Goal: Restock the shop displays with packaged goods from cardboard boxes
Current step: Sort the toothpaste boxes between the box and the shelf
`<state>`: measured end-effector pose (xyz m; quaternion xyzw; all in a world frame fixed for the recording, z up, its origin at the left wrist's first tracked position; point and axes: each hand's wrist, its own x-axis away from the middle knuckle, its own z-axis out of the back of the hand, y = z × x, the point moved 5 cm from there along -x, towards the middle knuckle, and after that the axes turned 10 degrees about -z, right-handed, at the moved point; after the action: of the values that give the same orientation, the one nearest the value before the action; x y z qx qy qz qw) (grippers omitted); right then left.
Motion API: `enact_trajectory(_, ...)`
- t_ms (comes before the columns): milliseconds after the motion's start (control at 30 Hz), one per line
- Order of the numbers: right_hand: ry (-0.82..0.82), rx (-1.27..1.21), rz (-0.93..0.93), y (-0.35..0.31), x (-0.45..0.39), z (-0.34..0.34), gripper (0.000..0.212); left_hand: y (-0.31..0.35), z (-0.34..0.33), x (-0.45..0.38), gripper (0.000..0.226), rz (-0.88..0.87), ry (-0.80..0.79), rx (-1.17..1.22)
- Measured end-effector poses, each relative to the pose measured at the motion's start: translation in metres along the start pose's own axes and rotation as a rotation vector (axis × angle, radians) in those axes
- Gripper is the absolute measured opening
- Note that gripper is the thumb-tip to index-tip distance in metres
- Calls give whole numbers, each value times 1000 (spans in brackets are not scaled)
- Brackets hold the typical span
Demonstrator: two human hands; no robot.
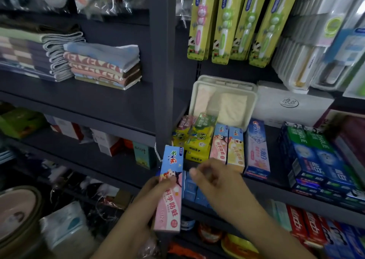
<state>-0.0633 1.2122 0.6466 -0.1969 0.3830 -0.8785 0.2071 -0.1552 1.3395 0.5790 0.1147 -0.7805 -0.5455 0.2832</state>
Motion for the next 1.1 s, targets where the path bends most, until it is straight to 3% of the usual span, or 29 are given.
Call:
enact_trajectory(100, -184, -28, -76, 8, 28, -18, 30, 2, -16, 16, 55, -67, -12, 76)
enact_trajectory(400, -275, -213, -175, 30, 43, -12, 22, 13, -43, 24, 55, -30, -74, 31)
enact_trajectory(467, -254, -284, -180, 30, 46, -1, 18, 12, -43, 23, 31, -104, -121, 20)
enact_trajectory(533, -183, -332, -160, 28, 45, 12, 13, 8, -43, 21, 23, -124, -117, -10)
enact_trajectory(600, -68, -350, -133, 25, 38, 31, 9, 11, -43, 22, 28, -73, -13, 13)
enact_trajectory(733, 101, -261, -133, 27, 0, 68, 14, 17, -34, 21, 27, -129, 21, 33)
enact_trajectory(867, 181, -109, -183, 32, -42, 86, 39, 21, -30, 21, 23, -155, 36, 41)
enact_trajectory(1100, 251, 133, -237, 38, -69, 89, 36, 24, -29, 13, 20, -188, 55, 59)
